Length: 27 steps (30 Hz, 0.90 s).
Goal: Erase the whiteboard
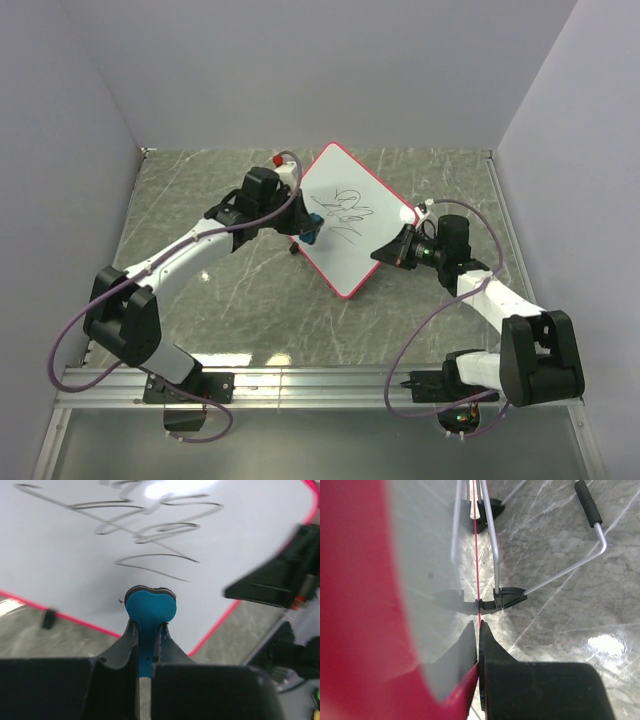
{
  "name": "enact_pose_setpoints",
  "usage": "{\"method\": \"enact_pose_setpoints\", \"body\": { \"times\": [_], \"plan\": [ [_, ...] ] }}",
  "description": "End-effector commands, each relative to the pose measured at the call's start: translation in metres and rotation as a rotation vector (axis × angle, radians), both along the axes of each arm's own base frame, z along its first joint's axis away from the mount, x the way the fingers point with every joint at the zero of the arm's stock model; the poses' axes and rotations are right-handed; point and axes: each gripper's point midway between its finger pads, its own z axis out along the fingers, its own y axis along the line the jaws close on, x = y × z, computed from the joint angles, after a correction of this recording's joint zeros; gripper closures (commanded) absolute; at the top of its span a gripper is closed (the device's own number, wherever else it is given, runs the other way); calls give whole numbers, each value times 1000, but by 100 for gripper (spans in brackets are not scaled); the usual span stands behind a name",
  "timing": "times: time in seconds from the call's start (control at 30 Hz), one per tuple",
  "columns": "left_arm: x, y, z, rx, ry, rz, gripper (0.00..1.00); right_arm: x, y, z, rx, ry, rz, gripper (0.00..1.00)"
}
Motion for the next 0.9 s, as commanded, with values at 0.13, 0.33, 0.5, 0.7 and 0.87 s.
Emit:
{"method": "enact_pose_setpoints", "body": {
  "times": [0.13, 0.33, 0.5, 0.7, 0.87],
  "plan": [
    [-35, -80, 3, -132, 24, -216, 100, -2, -5, -32, -62, 134, -23, 100],
    [-40, -113, 14, -142, 7, -243, 100, 18, -18, -1, -183, 128, -50, 100],
    [-31, -114, 12, -125, -9, -212, 100, 42, -31, 38, -294, 47, -89, 100],
    [-26, -115, 5, -108, -5, -197, 100, 44, -53, 11, -426, 86, -137, 100],
    [-28, -109, -1, -94, -7, -184, 100, 44, -71, -15, -522, 127, -185, 100]
  ]
}}
